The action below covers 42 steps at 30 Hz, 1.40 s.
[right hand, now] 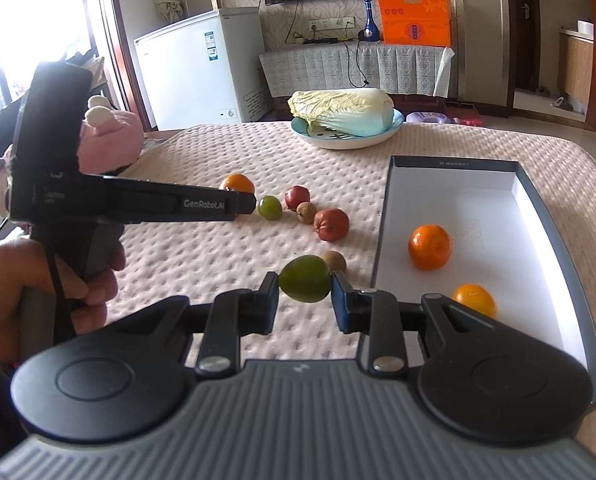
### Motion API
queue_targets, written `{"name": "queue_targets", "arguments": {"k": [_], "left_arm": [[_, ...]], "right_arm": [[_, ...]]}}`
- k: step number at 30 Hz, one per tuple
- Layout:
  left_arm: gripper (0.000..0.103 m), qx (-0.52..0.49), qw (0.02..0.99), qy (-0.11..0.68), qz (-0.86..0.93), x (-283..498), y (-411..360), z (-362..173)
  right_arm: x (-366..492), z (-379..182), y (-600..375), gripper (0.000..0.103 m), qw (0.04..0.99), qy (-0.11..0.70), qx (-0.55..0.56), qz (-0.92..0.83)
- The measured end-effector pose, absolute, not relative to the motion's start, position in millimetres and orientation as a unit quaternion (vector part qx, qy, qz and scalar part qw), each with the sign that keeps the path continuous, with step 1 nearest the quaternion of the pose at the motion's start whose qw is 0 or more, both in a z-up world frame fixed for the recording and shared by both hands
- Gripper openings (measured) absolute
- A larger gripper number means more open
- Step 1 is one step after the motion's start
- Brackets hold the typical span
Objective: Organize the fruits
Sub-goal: 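Carry the tangerine and the lime over the grey box with both tools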
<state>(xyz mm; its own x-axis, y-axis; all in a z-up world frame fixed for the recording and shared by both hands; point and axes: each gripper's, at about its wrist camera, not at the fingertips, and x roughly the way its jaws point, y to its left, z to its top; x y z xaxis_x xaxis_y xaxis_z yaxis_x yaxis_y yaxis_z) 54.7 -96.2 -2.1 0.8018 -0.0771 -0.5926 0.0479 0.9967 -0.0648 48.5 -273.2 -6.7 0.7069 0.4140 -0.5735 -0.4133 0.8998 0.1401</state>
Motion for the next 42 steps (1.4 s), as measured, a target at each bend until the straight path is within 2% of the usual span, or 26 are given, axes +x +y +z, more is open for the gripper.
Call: {"name": "queue_targets", "arguments": {"k": [42], "left_arm": [[0.035, -0.002, 0.947, 0.305, -0.102, 64.6, -191.2, -5.4]], "right_arm": [[35.5, -4.2, -339.0, 0.031, 0.937, 0.303, 0.021, 0.172]]}}
